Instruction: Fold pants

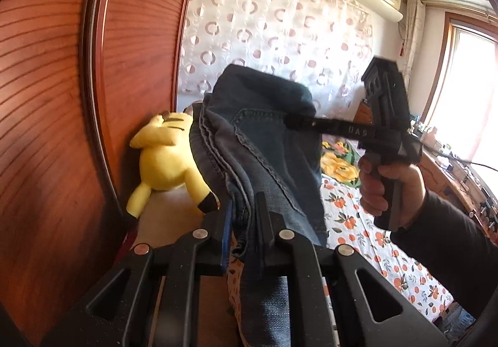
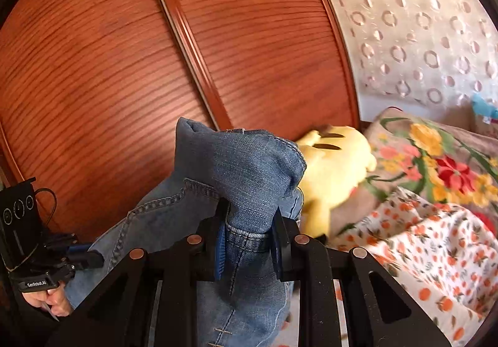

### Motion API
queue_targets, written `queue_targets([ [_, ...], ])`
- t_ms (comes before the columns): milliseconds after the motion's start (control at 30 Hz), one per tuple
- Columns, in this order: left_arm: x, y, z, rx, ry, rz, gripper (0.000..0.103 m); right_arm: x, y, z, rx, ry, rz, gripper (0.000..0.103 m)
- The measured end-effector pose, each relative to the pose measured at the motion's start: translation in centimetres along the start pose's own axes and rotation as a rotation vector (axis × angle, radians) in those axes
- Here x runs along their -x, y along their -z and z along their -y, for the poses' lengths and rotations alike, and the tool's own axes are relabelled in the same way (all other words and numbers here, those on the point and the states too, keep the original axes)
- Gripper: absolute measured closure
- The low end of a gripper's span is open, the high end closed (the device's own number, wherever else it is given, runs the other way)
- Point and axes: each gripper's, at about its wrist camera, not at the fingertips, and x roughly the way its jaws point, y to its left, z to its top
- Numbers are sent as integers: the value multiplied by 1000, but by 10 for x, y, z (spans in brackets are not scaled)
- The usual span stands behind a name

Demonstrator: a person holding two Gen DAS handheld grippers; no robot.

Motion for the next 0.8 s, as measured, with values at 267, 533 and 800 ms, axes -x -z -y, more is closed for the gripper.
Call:
queue_targets([
  [267,-62,26,15,10,83,-114,89,4,47,73,-99,50,-88,80],
  [533,-132,48,29,26,137,-208,89,35,72,130,-136,182,-149,80],
  [800,-177,59,22,28,111,-304,89,29,83,126,-186,264,-177,77],
])
